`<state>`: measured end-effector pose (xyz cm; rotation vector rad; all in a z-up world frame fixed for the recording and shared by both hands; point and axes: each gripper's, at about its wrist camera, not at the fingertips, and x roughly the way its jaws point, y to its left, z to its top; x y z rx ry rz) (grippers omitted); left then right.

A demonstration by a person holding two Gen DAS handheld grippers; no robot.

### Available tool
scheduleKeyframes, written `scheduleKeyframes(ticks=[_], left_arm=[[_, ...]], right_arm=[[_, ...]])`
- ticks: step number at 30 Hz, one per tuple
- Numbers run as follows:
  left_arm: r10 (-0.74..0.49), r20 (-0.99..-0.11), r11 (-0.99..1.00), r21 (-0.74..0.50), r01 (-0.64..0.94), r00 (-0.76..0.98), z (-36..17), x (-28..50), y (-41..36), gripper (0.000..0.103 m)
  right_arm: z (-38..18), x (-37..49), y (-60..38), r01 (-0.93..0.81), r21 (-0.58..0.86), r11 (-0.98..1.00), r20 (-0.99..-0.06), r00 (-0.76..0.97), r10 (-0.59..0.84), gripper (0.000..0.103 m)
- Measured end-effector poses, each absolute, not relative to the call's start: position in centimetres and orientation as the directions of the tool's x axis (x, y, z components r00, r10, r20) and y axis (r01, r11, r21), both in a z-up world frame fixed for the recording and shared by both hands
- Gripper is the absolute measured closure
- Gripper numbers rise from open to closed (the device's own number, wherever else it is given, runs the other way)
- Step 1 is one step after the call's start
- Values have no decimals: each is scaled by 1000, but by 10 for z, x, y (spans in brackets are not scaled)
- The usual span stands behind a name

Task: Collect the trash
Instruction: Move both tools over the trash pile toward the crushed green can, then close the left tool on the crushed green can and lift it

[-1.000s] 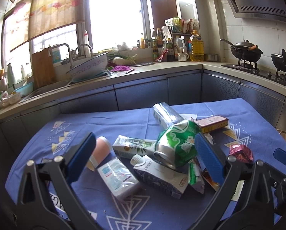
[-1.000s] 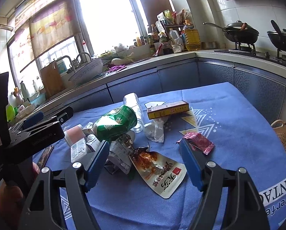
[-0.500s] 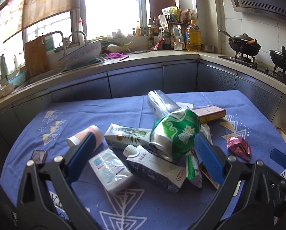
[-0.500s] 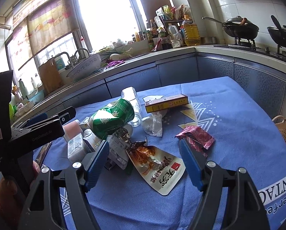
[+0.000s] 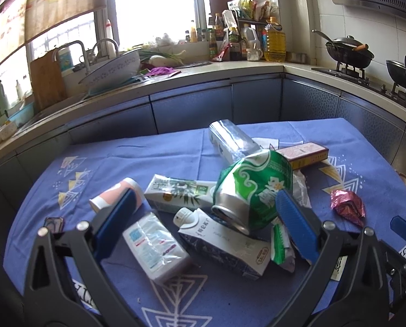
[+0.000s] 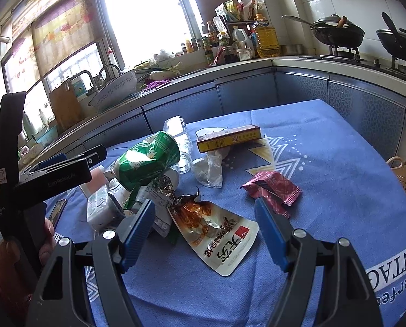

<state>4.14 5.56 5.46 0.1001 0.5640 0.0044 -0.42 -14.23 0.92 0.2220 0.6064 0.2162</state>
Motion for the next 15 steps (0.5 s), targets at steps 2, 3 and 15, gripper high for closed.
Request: scheduleKeyframes(ticks=[2,3,15], left_arm=[[25,-540,995,91,29,841,54,43,56,4],[16,-544,996,85,36,839,53,44,56,4],[-238,-656,969,-110,221,716,44,68,65,5]], right_arm=[[8,-4,-143,-134,268,954,-540,799,263,28],[7,-3,-144,-133,265,955,-541,799,261,28],[-14,9,-138,-165,211,963,-620,739,262,36]])
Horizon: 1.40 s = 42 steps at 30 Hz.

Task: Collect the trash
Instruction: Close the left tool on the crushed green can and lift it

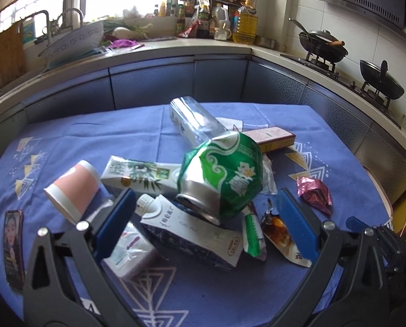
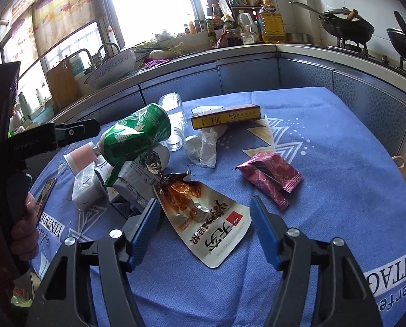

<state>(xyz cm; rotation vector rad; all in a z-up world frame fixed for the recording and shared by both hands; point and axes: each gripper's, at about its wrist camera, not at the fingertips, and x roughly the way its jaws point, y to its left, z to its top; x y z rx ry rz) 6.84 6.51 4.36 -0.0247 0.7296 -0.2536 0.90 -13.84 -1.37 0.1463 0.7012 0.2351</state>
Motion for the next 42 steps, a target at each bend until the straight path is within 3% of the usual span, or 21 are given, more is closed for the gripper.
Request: scheduleKeyframes(ticks=[9,21,24,25,27,28,29,30,33,38,40,42], left_arm=[[-290,-727,956,-188,226,622,22,98,63,9],[-261,-759,953,-103,286,596,18,125,40,10],[-262,-760,950,-94,298,595,15,128,37,32],[-270,-753,949,-102,298,600,16,128,38,46],[-319,-741,936,-150,318,590,19,127,41,58],[-326,-742,934,-158,320,585,20,126,41,59],[-324,-741,935,-156,319,587,20,125,41,60],[-324,-739,935,-153,321,591,19,123,41,60],[-324,-747,932,-146,333,581,17,120,36,62],[-302,-771,931,-113,346,561,11,114,22,62],[-279,-796,934,-95,344,538,5,118,16,46],[-281,-803,931,-96,352,525,2,121,13,42]], right_arm=[[-35,21,-119,-244,134,960,-697,666,267,43],[-51,40,-93,-310,-50,949,-746,643,170,42],[-54,45,-87,-331,-120,936,-746,652,135,41],[-57,46,-85,-334,-145,931,-748,653,118,41],[-60,49,-85,-339,-161,927,-744,659,112,41],[-60,51,-87,-338,-153,929,-744,658,117,42],[-60,52,-90,-335,-135,933,-747,653,126,49],[-59,54,-96,-326,-110,939,-750,647,137,63],[-55,58,-115,-303,-2,953,-755,625,197,88],[-55,56,-138,-244,86,966,-753,619,224,92],[-55,54,-143,-235,107,966,-753,616,233,92],[-55,55,-145,-233,106,967,-751,618,231,92]])
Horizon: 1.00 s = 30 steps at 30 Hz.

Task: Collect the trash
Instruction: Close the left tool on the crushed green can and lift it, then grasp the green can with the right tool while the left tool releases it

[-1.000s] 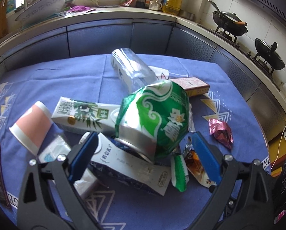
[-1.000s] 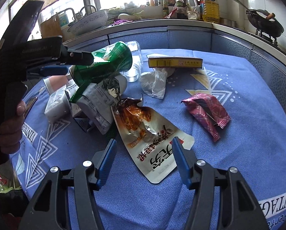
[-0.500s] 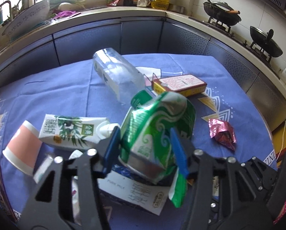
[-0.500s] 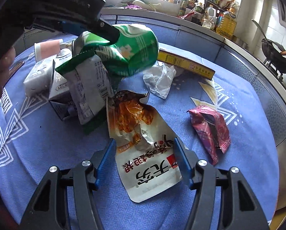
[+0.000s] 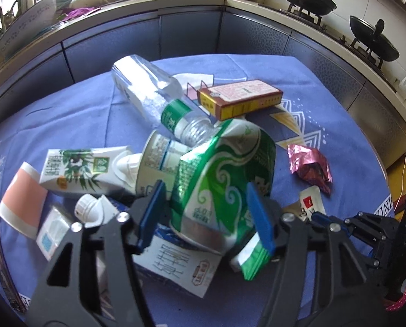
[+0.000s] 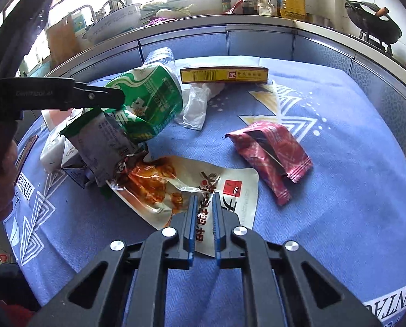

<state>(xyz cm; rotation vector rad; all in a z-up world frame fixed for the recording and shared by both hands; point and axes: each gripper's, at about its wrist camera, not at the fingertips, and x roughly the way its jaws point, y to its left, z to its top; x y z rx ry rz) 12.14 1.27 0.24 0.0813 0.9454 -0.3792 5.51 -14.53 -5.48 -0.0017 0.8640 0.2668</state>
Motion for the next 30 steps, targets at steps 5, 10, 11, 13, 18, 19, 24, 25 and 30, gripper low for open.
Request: scheduleKeyframes(ticks=[5,10,11,13,18,19,24,25,30], left_arm=[[-307,-790,922,-109,372,531,6,128,9,60],[-316,-773,919,-106,380,550,16,120,4,69],[-320,-769,917,-106,384,553,19,117,2,69],[-330,-757,914,-108,391,564,28,111,-2,71],[-371,-725,899,-124,419,581,54,100,-14,78],[-382,-721,895,-132,427,578,58,99,-16,103],[-405,-726,889,-172,424,556,66,104,-25,103],[-403,-734,889,-172,424,546,63,106,-28,103],[-387,-805,893,-206,400,449,38,122,-37,34]], right_arm=[[-53,53,-154,-221,142,965,-747,616,251,92],[-45,44,-163,-208,193,959,-723,630,283,94],[-42,43,-167,-205,208,956,-715,635,292,95],[-36,40,-174,-194,237,952,-695,651,305,95],[-24,34,-195,-167,306,937,-653,680,334,95],[-22,33,-199,-161,314,936,-646,686,335,95],[-17,25,-218,-137,338,931,-632,700,332,95],[-18,25,-220,-143,344,928,-636,692,342,95],[-27,23,-238,-132,485,864,-614,652,444,95]])
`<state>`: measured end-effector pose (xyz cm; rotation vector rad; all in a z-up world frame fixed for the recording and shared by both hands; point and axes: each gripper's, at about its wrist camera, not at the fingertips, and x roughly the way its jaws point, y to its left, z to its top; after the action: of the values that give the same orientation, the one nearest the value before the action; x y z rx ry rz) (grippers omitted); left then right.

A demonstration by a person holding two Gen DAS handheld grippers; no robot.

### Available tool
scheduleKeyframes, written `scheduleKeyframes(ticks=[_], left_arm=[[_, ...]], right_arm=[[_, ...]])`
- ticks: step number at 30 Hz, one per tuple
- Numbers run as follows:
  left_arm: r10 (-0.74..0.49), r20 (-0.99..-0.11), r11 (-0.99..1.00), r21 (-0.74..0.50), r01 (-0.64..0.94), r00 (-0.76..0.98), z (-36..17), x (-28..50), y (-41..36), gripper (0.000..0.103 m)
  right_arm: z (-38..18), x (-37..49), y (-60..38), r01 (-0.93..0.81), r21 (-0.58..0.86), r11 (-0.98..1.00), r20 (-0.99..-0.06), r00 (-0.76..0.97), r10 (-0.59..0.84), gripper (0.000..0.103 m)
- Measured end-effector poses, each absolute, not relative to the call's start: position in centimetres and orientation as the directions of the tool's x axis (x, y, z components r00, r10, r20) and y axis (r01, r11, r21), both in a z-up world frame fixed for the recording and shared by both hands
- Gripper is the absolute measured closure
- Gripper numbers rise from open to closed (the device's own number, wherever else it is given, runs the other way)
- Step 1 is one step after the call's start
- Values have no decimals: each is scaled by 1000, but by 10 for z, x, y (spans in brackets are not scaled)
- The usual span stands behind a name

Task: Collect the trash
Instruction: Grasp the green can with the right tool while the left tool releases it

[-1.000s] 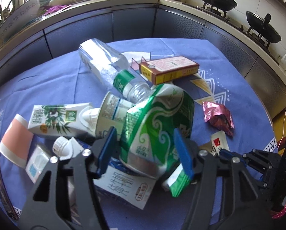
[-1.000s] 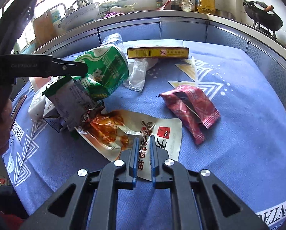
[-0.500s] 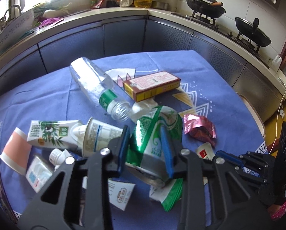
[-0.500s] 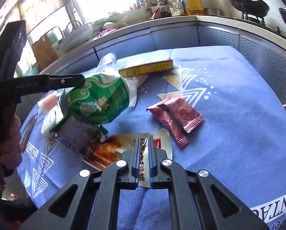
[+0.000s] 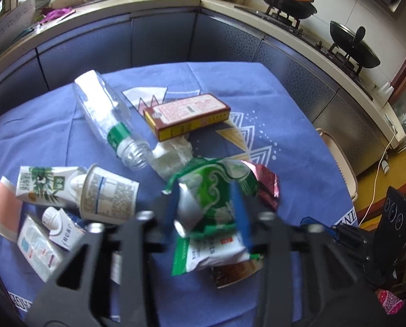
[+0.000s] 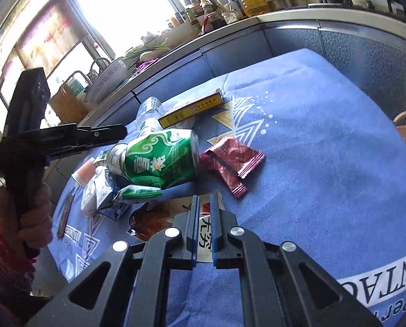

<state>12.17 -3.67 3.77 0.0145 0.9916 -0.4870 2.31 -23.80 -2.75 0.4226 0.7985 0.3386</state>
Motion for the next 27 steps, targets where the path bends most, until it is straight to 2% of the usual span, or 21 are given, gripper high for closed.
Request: scheduleKeyframes(ticks=[1,5,7,9,10,14,19,27], left_arm=[[-396,-800,889,-211,406,451,36,124,-37,23],[-440,-801,879,-289,380,407,33,132,-28,20],[-455,-799,880,-333,340,394,29,134,-18,17],[-468,-800,877,-370,307,375,24,135,-11,17],[-471,-797,877,-376,300,378,22,134,-8,17],[-462,-803,880,-363,305,376,15,126,-5,17],[-473,-772,879,-375,295,425,19,112,14,17],[-375,-746,927,-294,234,551,29,78,87,17]], right_arm=[[-29,23,-242,-125,515,848,-602,651,462,95],[-34,18,-252,-98,625,774,-541,660,521,91],[-39,18,-254,-84,677,731,-520,649,556,76],[-40,19,-253,-68,689,722,-518,650,556,40],[-39,18,-252,-70,693,717,-509,657,556,37],[-32,27,-247,-94,703,705,-501,638,585,35],[-44,70,-240,-26,820,572,-469,541,698,35],[-66,122,-211,98,863,496,-477,479,736,35]])
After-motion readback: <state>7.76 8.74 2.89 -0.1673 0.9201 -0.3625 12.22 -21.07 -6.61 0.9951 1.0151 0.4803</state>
